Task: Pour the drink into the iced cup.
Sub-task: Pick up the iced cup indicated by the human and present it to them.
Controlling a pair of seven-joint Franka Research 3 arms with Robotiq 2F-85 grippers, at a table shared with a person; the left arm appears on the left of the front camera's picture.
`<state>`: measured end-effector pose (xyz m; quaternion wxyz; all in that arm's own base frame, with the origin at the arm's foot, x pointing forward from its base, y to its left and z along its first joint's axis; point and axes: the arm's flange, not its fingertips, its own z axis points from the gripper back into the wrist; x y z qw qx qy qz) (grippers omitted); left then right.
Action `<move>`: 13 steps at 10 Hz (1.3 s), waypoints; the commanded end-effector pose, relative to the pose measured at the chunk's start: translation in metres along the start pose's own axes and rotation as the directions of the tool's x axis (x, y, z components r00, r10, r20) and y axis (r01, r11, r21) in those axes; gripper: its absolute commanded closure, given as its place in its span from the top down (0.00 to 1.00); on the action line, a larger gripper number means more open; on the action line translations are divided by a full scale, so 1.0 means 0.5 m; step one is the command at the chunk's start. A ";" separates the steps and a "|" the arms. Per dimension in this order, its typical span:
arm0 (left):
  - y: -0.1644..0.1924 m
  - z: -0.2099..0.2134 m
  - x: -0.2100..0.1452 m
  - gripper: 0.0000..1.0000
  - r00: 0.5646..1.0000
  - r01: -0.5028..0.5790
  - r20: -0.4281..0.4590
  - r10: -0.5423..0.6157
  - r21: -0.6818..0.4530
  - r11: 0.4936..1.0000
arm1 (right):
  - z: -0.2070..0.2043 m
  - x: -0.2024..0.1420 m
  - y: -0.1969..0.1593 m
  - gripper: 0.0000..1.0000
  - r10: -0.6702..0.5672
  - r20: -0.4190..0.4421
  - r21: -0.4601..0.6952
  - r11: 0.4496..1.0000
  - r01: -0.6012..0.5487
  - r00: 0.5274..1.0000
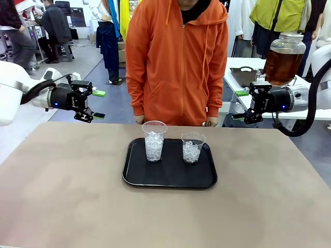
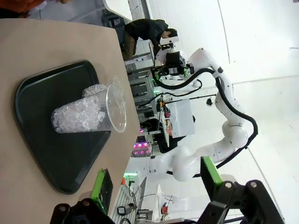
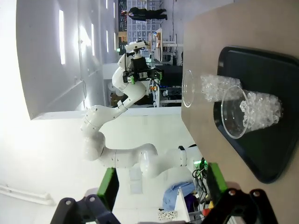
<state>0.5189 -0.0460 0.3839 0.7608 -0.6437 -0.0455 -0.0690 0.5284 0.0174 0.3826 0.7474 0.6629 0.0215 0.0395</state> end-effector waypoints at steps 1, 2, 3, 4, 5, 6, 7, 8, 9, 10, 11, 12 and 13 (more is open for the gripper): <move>-0.003 0.000 0.000 1.00 1.000 -0.005 0.005 0.005 -0.008 1.000 | 0.001 -0.001 0.001 1.00 -0.001 0.007 0.005 1.000 0.001 1.000; -0.003 0.000 0.000 1.00 1.000 -0.005 0.005 0.005 -0.008 1.000 | 0.001 -0.001 0.001 1.00 -0.001 0.007 0.005 1.000 0.001 1.000; -0.003 0.000 0.000 1.00 1.000 -0.005 0.005 0.005 -0.008 1.000 | 0.001 -0.001 0.001 1.00 -0.001 0.007 0.005 1.000 0.001 1.000; -0.003 0.000 0.000 1.00 1.000 -0.005 0.005 0.005 -0.008 1.000 | 0.001 -0.001 0.001 1.00 -0.001 0.007 0.005 1.000 0.001 1.000; -0.003 0.000 0.000 1.00 1.000 -0.005 0.005 0.005 -0.008 1.000 | 0.001 -0.001 0.001 1.00 -0.001 0.007 0.005 1.000 0.001 1.000; -0.003 0.000 0.000 1.00 1.000 -0.005 0.005 0.005 -0.008 1.000 | 0.001 -0.001 0.001 1.00 -0.001 0.007 0.005 1.000 0.001 1.000; -0.003 0.000 0.000 1.00 1.000 -0.005 0.005 0.005 -0.008 1.000 | 0.001 -0.001 0.001 1.00 -0.001 0.007 0.005 1.000 0.001 1.000; -0.003 0.000 0.000 1.00 1.000 -0.005 0.005 0.005 -0.008 1.000 | 0.001 -0.001 0.001 1.00 -0.001 0.007 0.005 1.000 0.001 1.000; -0.003 0.000 0.000 1.00 1.000 -0.005 0.005 0.005 -0.008 1.000 | 0.001 -0.001 0.001 1.00 -0.001 0.007 0.005 1.000 0.001 1.000; -0.003 0.000 0.000 1.00 1.000 -0.005 0.005 0.005 -0.008 1.000 | 0.001 -0.001 0.001 1.00 -0.001 0.007 0.005 1.000 0.001 1.000; -0.003 0.000 0.000 1.00 1.000 -0.005 0.005 0.005 -0.008 1.000 | 0.001 -0.001 0.001 1.00 -0.001 0.007 0.005 1.000 0.001 1.000; -0.003 0.000 0.000 1.00 1.000 -0.005 0.005 0.005 -0.008 1.000 | 0.001 -0.001 0.001 1.00 -0.001 0.007 0.005 1.000 0.001 1.000; -0.003 0.000 0.000 1.00 1.000 -0.005 0.005 0.005 -0.008 1.000 | 0.001 -0.001 0.001 1.00 -0.001 0.007 0.005 1.000 0.001 1.000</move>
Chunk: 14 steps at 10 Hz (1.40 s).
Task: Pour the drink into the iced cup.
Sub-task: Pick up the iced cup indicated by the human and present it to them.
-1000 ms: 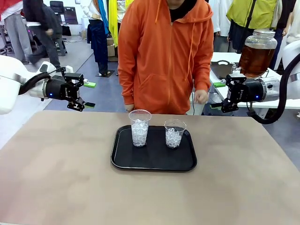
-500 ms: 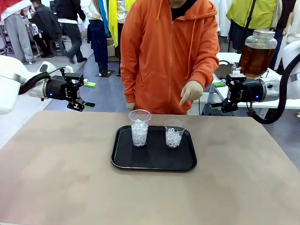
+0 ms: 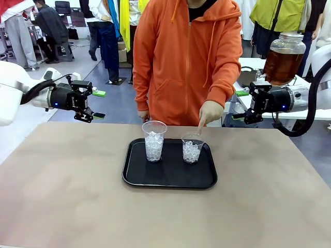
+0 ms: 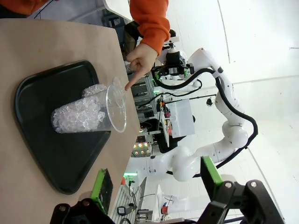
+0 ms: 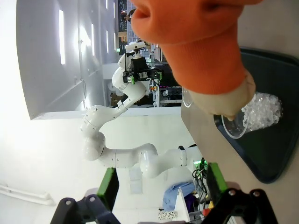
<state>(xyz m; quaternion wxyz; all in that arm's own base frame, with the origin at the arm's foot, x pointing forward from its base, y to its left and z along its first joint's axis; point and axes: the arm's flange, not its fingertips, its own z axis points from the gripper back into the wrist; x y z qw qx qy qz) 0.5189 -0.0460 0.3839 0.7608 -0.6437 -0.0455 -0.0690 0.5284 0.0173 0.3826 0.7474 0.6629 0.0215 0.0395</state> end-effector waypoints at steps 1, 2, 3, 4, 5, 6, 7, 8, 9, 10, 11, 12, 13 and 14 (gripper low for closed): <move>-0.003 0.000 -0.001 1.00 1.000 -0.005 0.005 0.005 -0.008 1.000 | 0.001 -0.001 0.001 1.00 -0.001 0.007 0.005 1.000 0.001 1.000; -0.003 0.000 -0.001 1.00 1.000 -0.005 0.005 0.005 -0.008 1.000 | 0.001 -0.001 0.001 1.00 -0.001 0.007 0.005 1.000 0.001 1.000; -0.003 0.000 -0.001 1.00 1.000 -0.005 0.005 0.005 -0.008 1.000 | 0.001 -0.001 0.001 1.00 -0.001 0.007 0.005 1.000 0.001 1.000; -0.003 0.000 -0.001 1.00 1.000 -0.005 0.005 0.005 -0.008 1.000 | 0.001 -0.001 0.001 1.00 -0.001 0.007 0.005 1.000 0.001 1.000; -0.003 0.000 -0.001 1.00 1.000 -0.005 0.005 0.005 -0.008 1.000 | 0.000 0.000 0.000 1.00 0.000 0.000 0.000 1.000 0.000 1.000; -0.003 0.000 -0.001 1.00 1.000 -0.005 0.005 0.005 -0.008 1.000 | -0.003 -0.011 0.005 1.00 0.152 -0.012 -0.004 0.988 -0.152 0.988; -0.003 0.000 -0.001 1.00 1.000 -0.005 0.005 0.005 -0.008 1.000 | -0.007 -0.017 0.001 1.00 0.289 0.012 -0.051 0.956 -0.288 0.957; -0.003 0.000 -0.001 1.00 1.000 -0.005 0.005 0.005 -0.008 1.000 | -0.011 -0.024 -0.007 1.00 0.404 0.011 -0.070 0.913 -0.402 0.915; -0.003 0.000 -0.001 1.00 1.000 -0.005 0.005 0.005 -0.008 1.000 | -0.012 -0.030 -0.018 1.00 0.516 0.020 -0.082 0.854 -0.513 0.856; -0.003 0.000 -0.001 1.00 1.000 -0.005 0.005 0.005 -0.008 1.000 | -0.011 -0.035 -0.028 1.00 0.584 0.016 -0.100 0.808 -0.580 0.811; -0.003 0.000 -0.001 1.00 1.000 -0.005 0.005 0.005 -0.008 1.000 | -0.011 -0.038 -0.035 1.00 0.647 0.025 -0.110 0.759 -0.641 0.762; -0.003 0.000 -0.001 1.00 1.000 -0.005 0.005 0.005 -0.008 1.000 | -0.012 -0.037 -0.038 1.00 0.692 0.031 -0.128 0.718 -0.684 0.721; -0.003 0.000 -0.001 1.00 1.000 -0.005 0.005 0.005 -0.008 1.000 | -0.015 -0.039 -0.038 1.00 0.678 -0.027 -0.131 0.727 -0.674 0.735; -0.003 0.000 -0.001 1.00 1.000 -0.005 0.005 0.005 -0.008 1.000 | 0.000 -0.024 -0.035 1.00 0.641 0.006 -0.103 0.764 -0.637 0.767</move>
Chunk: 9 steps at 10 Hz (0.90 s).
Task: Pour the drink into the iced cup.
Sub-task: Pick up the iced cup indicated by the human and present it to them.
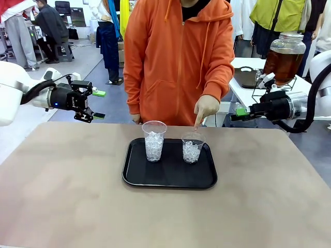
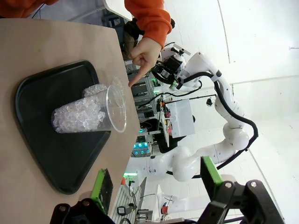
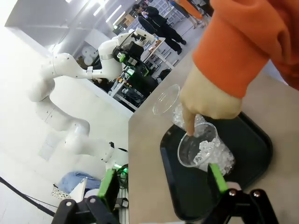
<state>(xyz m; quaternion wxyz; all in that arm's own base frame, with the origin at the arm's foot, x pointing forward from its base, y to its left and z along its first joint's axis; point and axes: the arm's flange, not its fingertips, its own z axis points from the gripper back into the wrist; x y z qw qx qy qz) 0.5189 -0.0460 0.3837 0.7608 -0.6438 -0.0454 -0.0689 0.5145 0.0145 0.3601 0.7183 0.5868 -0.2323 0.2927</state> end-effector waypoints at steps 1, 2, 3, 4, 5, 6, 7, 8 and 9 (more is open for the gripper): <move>-0.003 0.001 0.000 1.00 1.000 -0.004 0.005 0.004 -0.008 1.000 | 0.003 0.010 0.003 1.00 -0.036 0.005 0.009 0.999 0.036 0.999; -0.003 0.001 0.000 1.00 1.000 -0.004 0.005 0.004 -0.008 1.000 | 0.003 0.010 0.003 1.00 -0.036 0.005 0.009 0.999 0.036 0.999; -0.003 0.001 0.000 1.00 1.000 -0.004 0.005 0.004 -0.008 1.000 | 0.003 0.010 0.003 1.00 -0.036 0.005 0.009 0.999 0.036 0.999; -0.003 0.001 0.000 1.00 1.000 -0.004 0.005 0.004 -0.008 1.000 | 0.000 -0.001 -0.001 1.00 -0.011 0.000 0.000 1.000 0.011 1.000; -0.003 0.001 0.000 1.00 1.000 -0.004 0.005 0.004 -0.008 1.000 | -0.009 0.002 -0.008 1.00 0.118 0.067 0.004 0.993 -0.118 0.991; -0.003 0.001 0.000 1.00 1.000 -0.004 0.005 0.004 -0.008 1.000 | -0.022 -0.009 -0.025 1.00 0.252 0.120 -0.014 0.968 -0.252 0.960; -0.003 0.001 0.000 1.00 1.000 -0.004 0.005 0.004 -0.008 1.000 | -0.036 -0.022 -0.041 1.00 0.350 0.146 -0.047 0.937 -0.347 0.925; -0.003 0.001 0.000 1.00 1.000 -0.004 0.005 0.004 -0.008 1.000 | -0.052 -0.041 -0.052 1.00 0.467 0.144 -0.095 0.884 -0.457 0.873; -0.003 0.001 0.000 1.00 1.000 -0.004 0.005 0.004 -0.008 1.000 | -0.065 -0.059 -0.063 1.00 0.532 0.126 -0.116 0.846 -0.520 0.837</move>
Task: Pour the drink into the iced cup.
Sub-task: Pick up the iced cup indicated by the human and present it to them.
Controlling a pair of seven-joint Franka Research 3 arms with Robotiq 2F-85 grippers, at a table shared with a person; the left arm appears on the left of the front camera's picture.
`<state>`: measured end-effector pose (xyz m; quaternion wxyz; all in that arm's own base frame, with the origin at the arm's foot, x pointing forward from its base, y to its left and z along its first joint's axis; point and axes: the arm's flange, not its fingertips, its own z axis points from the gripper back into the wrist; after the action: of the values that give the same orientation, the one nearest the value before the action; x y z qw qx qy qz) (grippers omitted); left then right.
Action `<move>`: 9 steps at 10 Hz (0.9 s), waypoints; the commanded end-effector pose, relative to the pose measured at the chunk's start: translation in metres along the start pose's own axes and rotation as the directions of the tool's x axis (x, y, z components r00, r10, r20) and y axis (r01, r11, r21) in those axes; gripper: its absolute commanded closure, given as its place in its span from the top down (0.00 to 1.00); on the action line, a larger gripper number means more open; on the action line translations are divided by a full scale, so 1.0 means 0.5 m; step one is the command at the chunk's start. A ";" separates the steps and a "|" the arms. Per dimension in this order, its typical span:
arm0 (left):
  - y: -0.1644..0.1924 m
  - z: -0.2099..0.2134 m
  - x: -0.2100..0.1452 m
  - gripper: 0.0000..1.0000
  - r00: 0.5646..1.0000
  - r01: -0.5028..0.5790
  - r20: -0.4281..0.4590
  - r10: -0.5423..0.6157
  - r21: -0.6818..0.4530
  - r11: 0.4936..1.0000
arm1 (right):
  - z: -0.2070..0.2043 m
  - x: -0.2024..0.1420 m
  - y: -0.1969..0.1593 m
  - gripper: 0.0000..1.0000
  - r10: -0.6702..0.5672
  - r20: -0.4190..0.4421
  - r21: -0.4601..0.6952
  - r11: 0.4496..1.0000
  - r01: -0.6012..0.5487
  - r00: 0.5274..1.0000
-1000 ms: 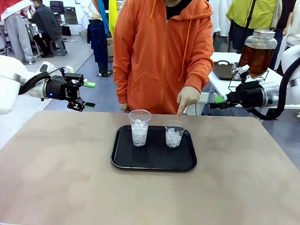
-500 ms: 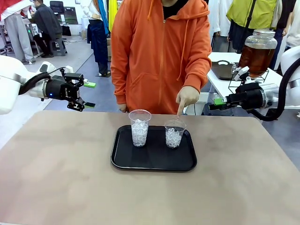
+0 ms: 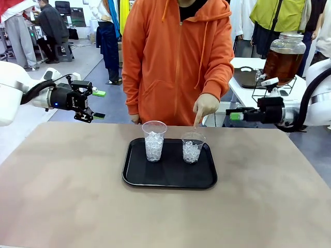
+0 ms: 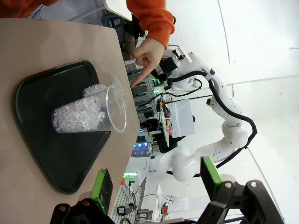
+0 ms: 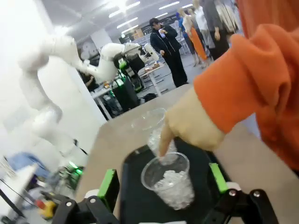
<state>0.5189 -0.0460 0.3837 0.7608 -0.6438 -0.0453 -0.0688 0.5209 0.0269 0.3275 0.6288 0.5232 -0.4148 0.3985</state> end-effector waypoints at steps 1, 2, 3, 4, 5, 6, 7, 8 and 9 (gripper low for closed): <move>-0.003 0.001 0.000 1.00 1.000 -0.004 0.005 0.004 -0.008 1.000 | -0.032 -0.054 0.002 1.00 0.159 -0.015 -0.033 0.987 -0.159 0.987; -0.003 0.001 0.000 1.00 1.000 -0.004 0.005 0.004 -0.008 1.000 | -0.037 -0.075 0.000 1.00 0.189 -0.036 0.005 0.982 -0.189 0.981; -0.003 0.001 0.000 1.00 1.000 -0.004 0.005 0.004 -0.008 1.000 | -0.041 -0.090 -0.003 1.00 0.209 -0.052 0.007 0.978 -0.209 0.976; -0.003 0.001 0.000 1.00 1.000 -0.004 0.005 0.004 -0.008 1.000 | -0.043 -0.106 -0.005 1.00 0.225 -0.056 0.014 0.974 -0.224 0.973; -0.003 0.001 0.000 1.00 1.000 -0.004 0.005 0.004 -0.008 1.000 | -0.044 -0.120 -0.012 1.00 0.207 -0.054 0.030 0.978 -0.205 0.977; -0.003 0.001 0.000 1.00 1.000 -0.004 0.005 0.004 -0.008 1.000 | -0.034 -0.123 -0.013 1.00 0.147 -0.063 0.023 0.989 -0.145 0.987; -0.003 0.001 0.000 1.00 1.000 -0.004 0.005 0.004 -0.008 1.000 | -0.041 -0.112 -0.009 1.00 0.190 -0.041 0.017 0.982 -0.190 0.981; -0.003 0.001 0.000 1.00 1.000 -0.004 0.005 0.004 -0.008 1.000 | -0.041 -0.112 -0.009 1.00 0.190 -0.041 0.017 0.982 -0.190 0.981; -0.003 0.001 0.000 1.00 1.000 -0.004 0.005 0.004 -0.008 1.000 | -0.041 -0.112 -0.009 1.00 0.190 -0.041 0.017 0.982 -0.190 0.981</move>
<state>0.5189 -0.0461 0.3837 0.7608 -0.6438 -0.0453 -0.0688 0.5082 0.0410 0.2651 0.5964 0.4793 -0.4433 0.4669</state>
